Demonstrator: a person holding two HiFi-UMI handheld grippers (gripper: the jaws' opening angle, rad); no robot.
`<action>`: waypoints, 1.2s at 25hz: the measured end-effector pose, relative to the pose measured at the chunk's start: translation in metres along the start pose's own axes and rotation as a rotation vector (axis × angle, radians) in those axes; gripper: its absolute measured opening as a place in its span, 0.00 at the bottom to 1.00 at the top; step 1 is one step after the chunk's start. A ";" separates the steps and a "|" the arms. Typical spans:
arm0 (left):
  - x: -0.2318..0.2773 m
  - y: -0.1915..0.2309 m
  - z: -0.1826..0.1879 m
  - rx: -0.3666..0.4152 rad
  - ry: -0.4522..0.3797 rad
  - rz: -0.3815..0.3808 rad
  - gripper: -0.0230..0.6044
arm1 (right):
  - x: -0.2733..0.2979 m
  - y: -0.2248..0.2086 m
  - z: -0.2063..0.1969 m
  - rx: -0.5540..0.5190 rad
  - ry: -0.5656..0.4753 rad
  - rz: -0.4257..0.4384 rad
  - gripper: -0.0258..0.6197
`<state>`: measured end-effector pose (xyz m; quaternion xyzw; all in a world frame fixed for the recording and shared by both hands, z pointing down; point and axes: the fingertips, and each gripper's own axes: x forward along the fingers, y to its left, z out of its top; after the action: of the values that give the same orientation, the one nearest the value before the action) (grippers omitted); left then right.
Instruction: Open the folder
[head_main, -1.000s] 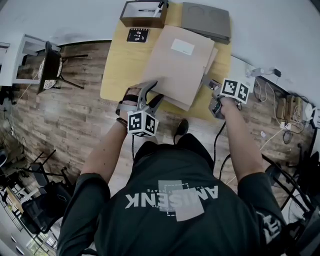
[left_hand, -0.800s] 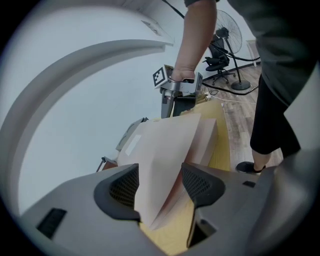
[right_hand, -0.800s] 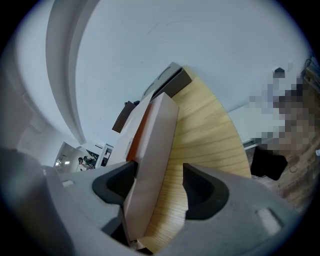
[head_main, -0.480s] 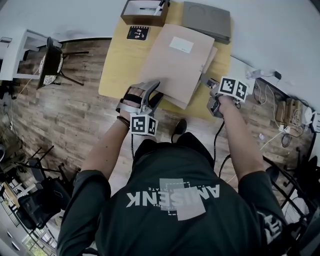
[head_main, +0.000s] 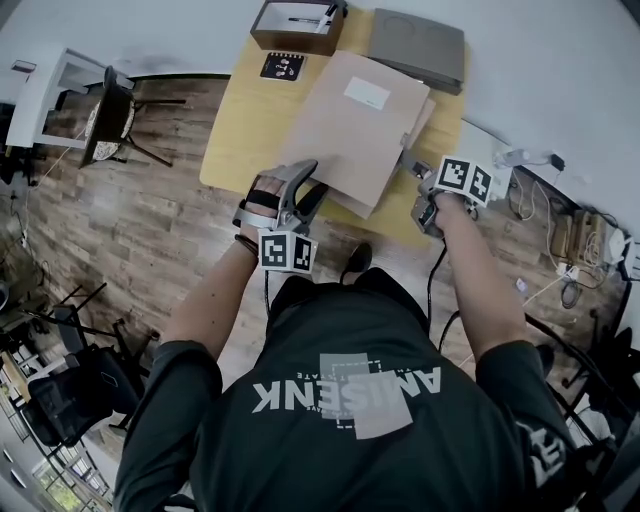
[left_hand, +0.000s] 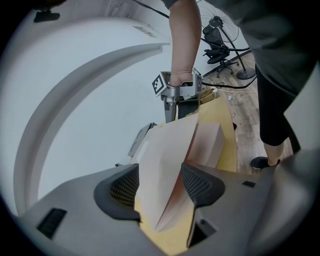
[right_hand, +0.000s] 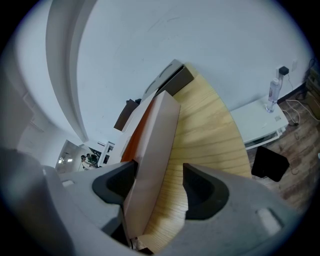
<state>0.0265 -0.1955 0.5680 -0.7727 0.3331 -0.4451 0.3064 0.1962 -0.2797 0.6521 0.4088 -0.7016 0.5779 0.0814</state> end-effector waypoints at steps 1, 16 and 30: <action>0.000 0.000 0.000 -0.006 0.003 0.002 0.46 | 0.000 0.000 0.000 -0.004 -0.001 -0.004 0.49; 0.014 -0.024 0.030 0.007 0.002 -0.001 0.45 | -0.001 -0.004 0.004 -0.014 -0.001 -0.010 0.49; 0.025 -0.030 0.041 0.040 -0.024 -0.014 0.38 | -0.002 -0.003 0.002 -0.018 -0.005 -0.009 0.49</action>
<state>0.0797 -0.1902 0.5858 -0.7741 0.3151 -0.4443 0.3225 0.2004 -0.2805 0.6528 0.4123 -0.7051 0.5705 0.0859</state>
